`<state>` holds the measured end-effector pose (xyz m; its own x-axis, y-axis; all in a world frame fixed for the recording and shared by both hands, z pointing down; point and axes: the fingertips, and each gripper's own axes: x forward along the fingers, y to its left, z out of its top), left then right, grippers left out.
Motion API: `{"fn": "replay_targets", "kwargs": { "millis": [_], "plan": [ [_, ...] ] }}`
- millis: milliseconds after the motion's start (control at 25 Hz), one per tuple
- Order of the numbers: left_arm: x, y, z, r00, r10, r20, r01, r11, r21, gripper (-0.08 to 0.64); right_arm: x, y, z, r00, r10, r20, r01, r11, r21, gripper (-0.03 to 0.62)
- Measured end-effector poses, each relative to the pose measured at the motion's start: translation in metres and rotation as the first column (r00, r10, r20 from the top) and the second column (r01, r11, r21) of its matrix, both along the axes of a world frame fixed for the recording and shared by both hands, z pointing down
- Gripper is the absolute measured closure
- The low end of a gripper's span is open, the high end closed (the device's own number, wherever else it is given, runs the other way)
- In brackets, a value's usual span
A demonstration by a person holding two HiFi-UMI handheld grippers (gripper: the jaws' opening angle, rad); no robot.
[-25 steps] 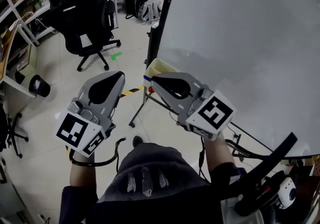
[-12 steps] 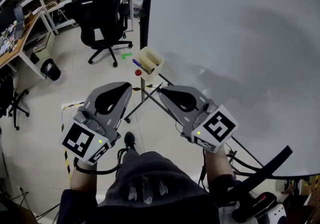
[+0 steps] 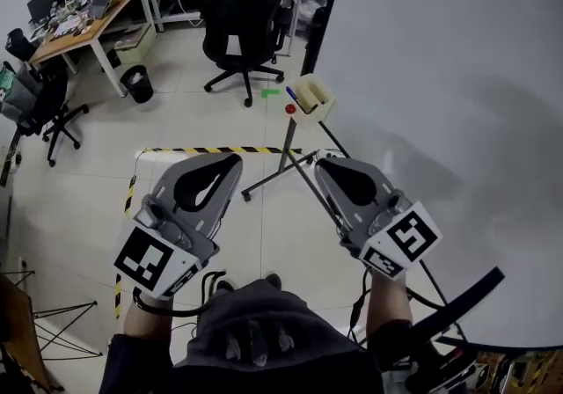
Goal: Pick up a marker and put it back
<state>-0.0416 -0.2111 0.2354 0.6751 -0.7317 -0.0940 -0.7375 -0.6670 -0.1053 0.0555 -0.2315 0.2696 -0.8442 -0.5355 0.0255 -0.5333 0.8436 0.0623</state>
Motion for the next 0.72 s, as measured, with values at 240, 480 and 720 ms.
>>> {"fn": "replay_targets", "kwargs": {
  "millis": [240,480,720],
  "plan": [
    [-0.048,0.048,0.004,0.999,-0.044,-0.016,0.044,0.999,0.018,0.554,-0.046,0.043,-0.001,0.999,-0.040,-0.030,0.041,0.999,0.011,0.592],
    [-0.092,0.112,0.013,0.999,-0.044,-0.010,0.044,0.999,0.027,0.554,-0.095,0.106,0.010,0.997,-0.035,-0.074,0.036,0.999,0.010,0.592],
    [-0.127,0.165,0.027,0.997,0.034,-0.074,-0.037,0.999,-0.038,0.554,-0.128,0.176,0.020,0.988,-0.030,-0.151,0.031,1.000,0.004,0.592]
  ]
}}
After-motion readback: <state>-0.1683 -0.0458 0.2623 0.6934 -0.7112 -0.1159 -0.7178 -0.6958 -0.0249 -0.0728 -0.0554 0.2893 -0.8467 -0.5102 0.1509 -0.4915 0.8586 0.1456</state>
